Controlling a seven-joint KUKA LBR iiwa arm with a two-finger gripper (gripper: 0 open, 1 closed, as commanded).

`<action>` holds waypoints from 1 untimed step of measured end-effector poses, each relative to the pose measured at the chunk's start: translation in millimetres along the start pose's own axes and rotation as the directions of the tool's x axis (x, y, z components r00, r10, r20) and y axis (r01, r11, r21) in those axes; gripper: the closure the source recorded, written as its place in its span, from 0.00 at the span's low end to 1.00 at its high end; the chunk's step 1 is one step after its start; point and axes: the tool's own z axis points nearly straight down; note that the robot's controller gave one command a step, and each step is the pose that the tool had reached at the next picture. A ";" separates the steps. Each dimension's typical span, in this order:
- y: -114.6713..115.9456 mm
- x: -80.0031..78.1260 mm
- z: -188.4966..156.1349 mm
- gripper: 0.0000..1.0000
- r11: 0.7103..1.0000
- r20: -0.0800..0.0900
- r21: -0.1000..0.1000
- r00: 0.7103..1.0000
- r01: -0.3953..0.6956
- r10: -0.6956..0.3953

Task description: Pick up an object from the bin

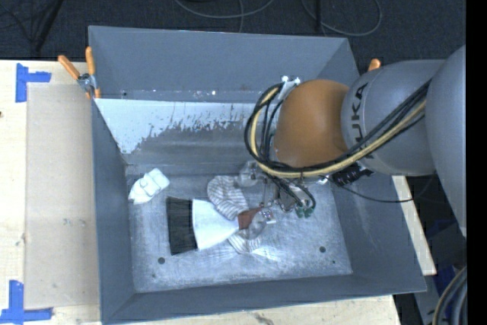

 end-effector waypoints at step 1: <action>-14.2 18.0 11.4 0.00 0.997 -0.009 0.000 0.997 0.076 -0.076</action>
Offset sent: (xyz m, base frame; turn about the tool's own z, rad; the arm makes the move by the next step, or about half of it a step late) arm -0.0146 -0.0189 0.0034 0.0561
